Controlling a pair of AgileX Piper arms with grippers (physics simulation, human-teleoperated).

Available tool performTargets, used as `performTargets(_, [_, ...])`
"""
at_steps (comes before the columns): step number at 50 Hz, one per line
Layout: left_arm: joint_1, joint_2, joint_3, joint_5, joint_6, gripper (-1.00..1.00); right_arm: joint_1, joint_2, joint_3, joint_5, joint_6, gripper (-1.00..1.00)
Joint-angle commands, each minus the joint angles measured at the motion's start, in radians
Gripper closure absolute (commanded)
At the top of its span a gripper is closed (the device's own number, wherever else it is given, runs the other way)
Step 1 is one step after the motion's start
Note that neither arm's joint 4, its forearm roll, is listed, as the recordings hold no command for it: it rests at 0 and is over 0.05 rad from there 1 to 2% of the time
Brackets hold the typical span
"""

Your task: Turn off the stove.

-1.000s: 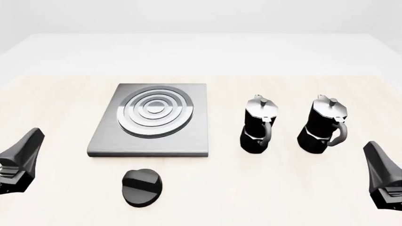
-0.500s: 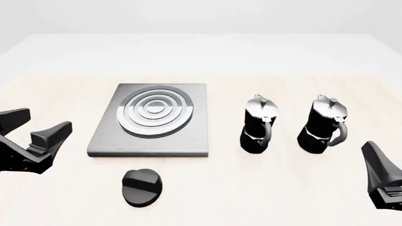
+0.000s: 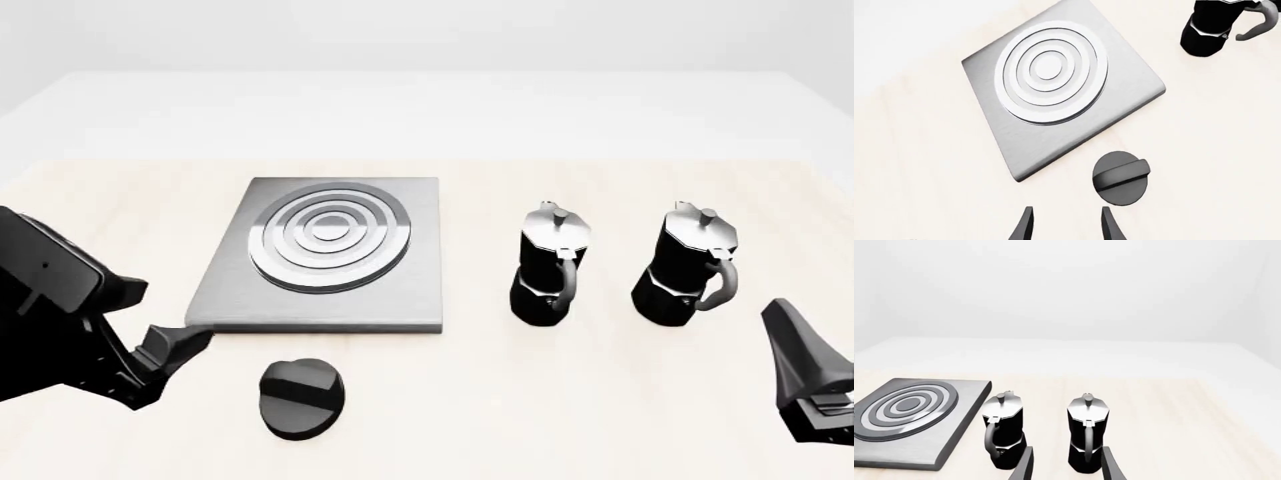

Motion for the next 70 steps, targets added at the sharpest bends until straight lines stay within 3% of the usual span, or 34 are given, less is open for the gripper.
performTargets(1, [-0.020, 0.077, 0.000, 0.044, 0.033, -1.00, 0.003, 0.011, 0.000, -0.011, 0.000, -1.00])
performTargets(8, [-0.039, 0.111, 0.023, 0.022, 0.025, -1.00, 0.003, 0.011, 0.000, -0.011, 0.000, -1.00])
performTargets(16, [-0.109, 0.187, 0.066, -0.055, -0.043, -1.00, 0.002, 0.005, 0.000, -0.006, 0.003, -1.00])
performTargets(30, [-0.138, 0.263, 0.095, -0.153, -0.058, -1.00, 0.004, -0.009, 0.000, 0.007, 0.005, -1.00])
performTargets(58, [-0.049, 0.468, 0.120, -0.354, 0.071, -1.00, 0.009, -0.031, 0.000, 0.028, 0.009, -1.00])
performTargets(70, [-0.056, 0.544, 0.119, -0.421, 0.073, -1.00, 0.010, -0.026, 0.000, 0.024, 0.010, -1.00])
